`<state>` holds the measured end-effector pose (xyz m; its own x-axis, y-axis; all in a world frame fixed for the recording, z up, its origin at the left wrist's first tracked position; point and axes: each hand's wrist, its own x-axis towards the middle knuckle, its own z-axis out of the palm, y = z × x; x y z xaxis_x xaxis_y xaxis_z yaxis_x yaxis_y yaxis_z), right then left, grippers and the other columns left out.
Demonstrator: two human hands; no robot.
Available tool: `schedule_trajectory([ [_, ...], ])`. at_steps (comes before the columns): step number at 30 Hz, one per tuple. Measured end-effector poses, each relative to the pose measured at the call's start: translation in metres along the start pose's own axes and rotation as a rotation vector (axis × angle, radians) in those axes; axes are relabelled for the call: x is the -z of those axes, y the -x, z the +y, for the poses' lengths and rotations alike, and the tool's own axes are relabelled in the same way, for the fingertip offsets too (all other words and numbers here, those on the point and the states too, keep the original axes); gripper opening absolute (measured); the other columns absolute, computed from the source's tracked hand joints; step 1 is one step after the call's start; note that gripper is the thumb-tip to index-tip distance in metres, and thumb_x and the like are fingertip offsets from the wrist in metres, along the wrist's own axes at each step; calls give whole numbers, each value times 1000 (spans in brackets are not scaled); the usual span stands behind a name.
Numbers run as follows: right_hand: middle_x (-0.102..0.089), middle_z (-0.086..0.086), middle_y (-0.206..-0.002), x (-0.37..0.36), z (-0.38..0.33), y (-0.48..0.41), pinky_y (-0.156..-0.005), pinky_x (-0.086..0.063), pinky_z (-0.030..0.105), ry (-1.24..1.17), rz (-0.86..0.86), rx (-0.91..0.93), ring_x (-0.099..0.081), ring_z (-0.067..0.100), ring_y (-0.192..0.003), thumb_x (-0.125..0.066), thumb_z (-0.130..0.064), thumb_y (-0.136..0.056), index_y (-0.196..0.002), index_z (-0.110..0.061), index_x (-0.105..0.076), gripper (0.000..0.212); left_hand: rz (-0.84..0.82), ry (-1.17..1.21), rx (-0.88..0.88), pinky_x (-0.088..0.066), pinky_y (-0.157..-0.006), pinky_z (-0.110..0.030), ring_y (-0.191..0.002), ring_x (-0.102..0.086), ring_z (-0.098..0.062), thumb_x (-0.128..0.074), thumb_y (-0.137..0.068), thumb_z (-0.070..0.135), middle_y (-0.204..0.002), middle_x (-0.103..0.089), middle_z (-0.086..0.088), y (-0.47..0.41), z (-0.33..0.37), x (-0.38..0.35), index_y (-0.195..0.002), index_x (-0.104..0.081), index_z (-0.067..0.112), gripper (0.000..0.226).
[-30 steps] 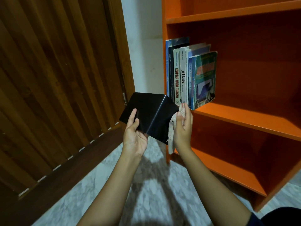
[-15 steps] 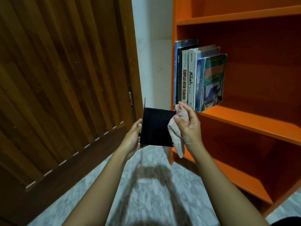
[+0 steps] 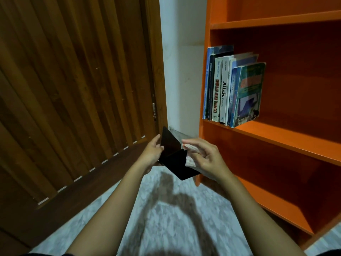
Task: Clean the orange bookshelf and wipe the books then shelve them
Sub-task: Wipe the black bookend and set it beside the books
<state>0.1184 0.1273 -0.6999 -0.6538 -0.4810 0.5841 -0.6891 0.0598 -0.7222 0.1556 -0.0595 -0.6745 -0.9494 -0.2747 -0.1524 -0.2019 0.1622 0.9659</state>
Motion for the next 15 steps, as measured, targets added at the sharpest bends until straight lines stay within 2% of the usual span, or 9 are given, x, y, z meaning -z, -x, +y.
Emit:
schedule_trajectory([
  [2, -64, -9, -110, -1, 0, 3, -78, -51, 30, 19, -33, 10, -62, 16, -97, -54, 1, -86, -120, -28, -61, 45, 8, -46, -27, -32, -108, -32, -143, -21, -22, -34, -98, -5, -156, -19, -4, 0, -7, -1, -149, -23, 17, 57],
  [4, -62, -15, -116, -2, 0, 5, -79, -51, 27, 6, -58, -27, -62, 16, -101, -56, -1, -88, -122, -34, -58, 47, 48, -76, -54, -34, -107, -32, -142, -23, -23, -34, -98, -6, -156, -21, -4, 0, -11, -4, -148, -25, 16, 56],
  [7, -54, -21, -128, -2, -6, 6, -92, -41, 10, -19, -115, -97, -50, -3, -119, -58, -7, -91, -124, -46, -50, 52, 139, -62, -96, -35, -110, -39, -141, -25, -23, -34, -99, -3, -155, -23, -2, 0, -19, -6, -147, -29, 20, 53],
  [10, -50, -27, -129, 1, -8, 8, -92, -39, 8, -69, -157, -159, -47, -7, -121, -58, -15, -93, -125, -51, -46, 50, 222, -20, -153, -34, -111, -42, -140, -28, -23, -34, -99, 1, -153, -27, -2, 1, -23, -8, -145, -31, 24, 52],
  [11, -51, -27, -128, 2, -8, 8, -91, -40, 9, -98, -162, -184, -48, -7, -119, -57, -16, -94, -124, -52, -46, 49, 237, -6, -169, -34, -111, -42, -135, -36, -19, -35, -100, 1, -150, -31, 0, 2, -24, -9, -145, -32, 25, 52],
  [12, -52, -27, -127, 3, -8, 9, -91, -42, 10, -116, -164, -201, -49, -6, -118, -56, -18, -94, -124, -53, -46, 47, 250, 6, -184, -35, -110, -41, -122, -47, -9, -35, -100, 1, -143, -36, 4, 4, -25, -10, -145, -32, 26, 52],
  [13, -52, -25, -126, 3, -8, 9, -90, -43, 12, -134, -161, -219, -51, -5, -116, -55, -20, -94, -125, -53, -47, 46, 263, 13, -196, -36, -110, -39, -100, -51, 4, -34, -100, 0, -131, -40, 9, 5, -26, -11, -145, -32, 26, 52],
  [14, -53, -24, -125, 3, -8, 8, -88, -45, 13, -158, -140, -235, -52, -5, -114, -54, -20, -95, -126, -50, -48, 44, 277, 27, -208, -36, -110, -37, -82, -48, 10, -34, -99, -1, -119, -41, 14, 6, -28, -12, -144, -34, 27, 53],
  [15, -54, -22, -125, 4, -7, 7, -87, -45, 13, -197, -96, -248, -53, -6, -112, -53, -19, -95, -128, -46, -48, 42, 291, 53, -220, -35, -110, -34, -73, -45, 11, -34, -99, -2, -110, -43, 20, 7, -30, -12, -144, -35, 27, 53],
])
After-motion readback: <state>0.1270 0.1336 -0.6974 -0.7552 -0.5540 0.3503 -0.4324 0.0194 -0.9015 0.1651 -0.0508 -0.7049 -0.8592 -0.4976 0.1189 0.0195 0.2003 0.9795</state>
